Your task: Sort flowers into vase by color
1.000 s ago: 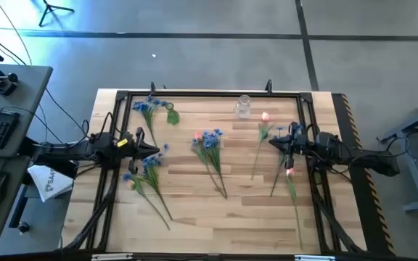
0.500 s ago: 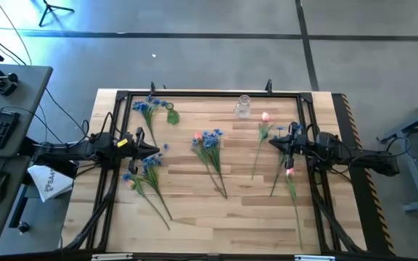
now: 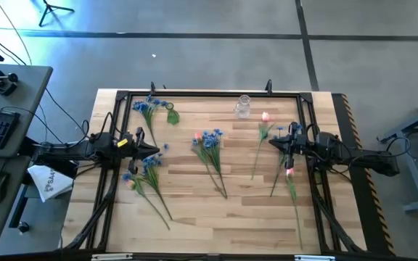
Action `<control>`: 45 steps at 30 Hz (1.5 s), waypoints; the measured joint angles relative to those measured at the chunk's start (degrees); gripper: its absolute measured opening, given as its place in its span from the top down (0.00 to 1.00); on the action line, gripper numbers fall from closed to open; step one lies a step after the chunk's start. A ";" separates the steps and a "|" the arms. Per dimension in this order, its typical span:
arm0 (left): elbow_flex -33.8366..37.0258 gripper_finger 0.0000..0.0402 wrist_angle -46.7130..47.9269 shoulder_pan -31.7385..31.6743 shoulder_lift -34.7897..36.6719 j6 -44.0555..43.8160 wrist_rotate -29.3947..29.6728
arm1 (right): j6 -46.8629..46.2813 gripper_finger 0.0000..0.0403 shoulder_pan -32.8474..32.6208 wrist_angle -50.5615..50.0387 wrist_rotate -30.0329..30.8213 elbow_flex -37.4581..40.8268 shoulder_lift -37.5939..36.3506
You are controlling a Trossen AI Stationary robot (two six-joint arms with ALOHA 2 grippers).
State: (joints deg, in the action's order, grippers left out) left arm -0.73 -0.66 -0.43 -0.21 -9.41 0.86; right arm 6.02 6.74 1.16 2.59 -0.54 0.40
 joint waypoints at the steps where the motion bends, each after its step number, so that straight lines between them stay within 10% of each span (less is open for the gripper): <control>1: 0.00 1.00 0.02 0.00 0.00 0.00 0.02 | 0.00 1.00 0.02 -0.02 0.01 0.02 0.00; 23: 0.00 1.00 -0.05 0.00 0.02 0.00 0.00 | 1.10 1.00 0.00 0.09 0.20 0.02 0.00; 32: 0.00 1.00 -0.64 0.00 0.00 0.89 0.02 | -30.07 1.00 0.00 7.39 3.73 0.01 0.02; 45: 0.00 1.00 -2.45 0.04 0.00 4.67 0.09 | -30.58 1.00 -1.25 8.96 9.97 -6.84 12.10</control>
State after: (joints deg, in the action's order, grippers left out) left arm -0.73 -3.12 -0.38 -0.21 -4.74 0.95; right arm -24.56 5.50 10.13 12.56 -7.38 12.51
